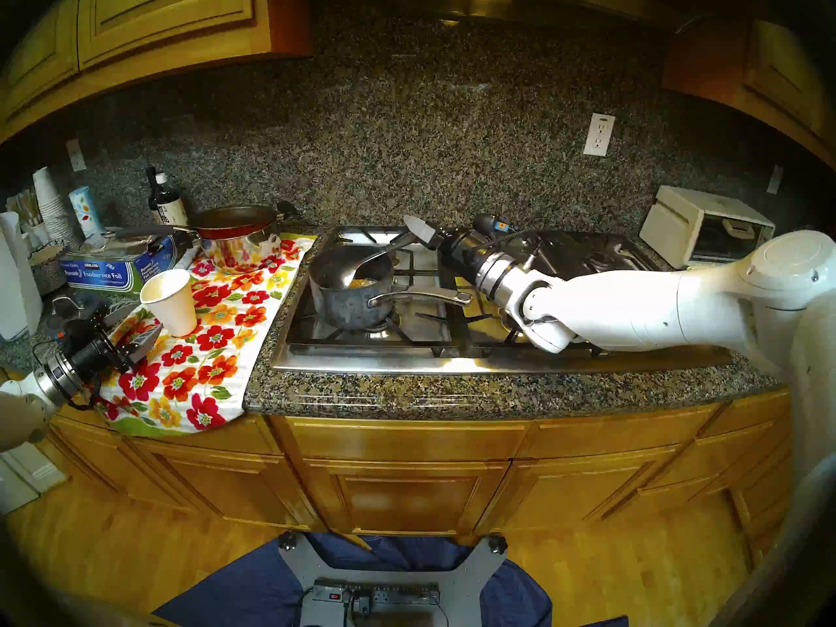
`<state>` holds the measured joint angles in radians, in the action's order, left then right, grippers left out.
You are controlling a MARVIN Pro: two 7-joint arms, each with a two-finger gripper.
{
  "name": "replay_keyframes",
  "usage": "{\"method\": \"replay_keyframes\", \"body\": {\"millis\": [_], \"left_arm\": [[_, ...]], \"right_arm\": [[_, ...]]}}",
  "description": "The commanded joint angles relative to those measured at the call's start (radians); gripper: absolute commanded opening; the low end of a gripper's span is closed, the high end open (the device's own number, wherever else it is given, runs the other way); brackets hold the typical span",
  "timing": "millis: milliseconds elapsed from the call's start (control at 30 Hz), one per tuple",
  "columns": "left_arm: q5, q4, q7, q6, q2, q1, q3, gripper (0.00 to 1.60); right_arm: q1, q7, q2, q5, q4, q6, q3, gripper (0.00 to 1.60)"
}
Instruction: Pour oats into pot and stir with a spoon
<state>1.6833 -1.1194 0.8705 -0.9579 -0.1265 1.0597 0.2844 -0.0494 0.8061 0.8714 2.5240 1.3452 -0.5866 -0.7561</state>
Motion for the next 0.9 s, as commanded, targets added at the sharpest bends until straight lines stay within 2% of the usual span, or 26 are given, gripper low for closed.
{"method": "replay_keyframes", "body": {"millis": [0,67,100,133,233,267,300,867], "left_arm": [[0.012,0.003,0.128,-0.002,0.013,0.003,0.041,1.60],[0.007,0.001,0.119,-0.002,0.013,0.007,0.045,1.60],[-0.007,-0.004,0.089,-0.002,0.013,0.009,0.046,1.60],[0.004,0.000,0.114,-0.002,0.013,0.011,0.049,1.60],[-0.005,-0.003,0.096,-0.002,0.013,0.016,0.054,1.60],[0.006,0.001,0.119,-0.002,0.013,0.017,0.055,1.60],[-0.004,-0.003,0.096,-0.002,0.013,0.018,0.056,1.60],[-0.002,-0.002,0.107,-0.002,0.013,0.033,0.072,1.60]], "right_arm": [[-0.038,0.011,-0.003,-0.006,-0.002,-0.002,0.019,0.00],[-0.039,0.013,-0.004,-0.007,-0.001,-0.003,0.016,0.00],[-0.042,0.013,-0.004,-0.010,-0.001,-0.002,0.012,0.00],[-0.043,0.015,-0.006,-0.013,-0.001,-0.004,0.011,0.00],[-0.055,0.017,-0.007,-0.029,-0.002,-0.007,-0.001,0.00],[-0.062,0.019,-0.008,-0.037,-0.005,-0.008,-0.004,0.00],[-0.072,0.016,-0.008,-0.046,-0.007,-0.005,-0.009,0.00],[-0.196,0.009,0.017,-0.192,-0.048,0.040,-0.073,0.00]]}}
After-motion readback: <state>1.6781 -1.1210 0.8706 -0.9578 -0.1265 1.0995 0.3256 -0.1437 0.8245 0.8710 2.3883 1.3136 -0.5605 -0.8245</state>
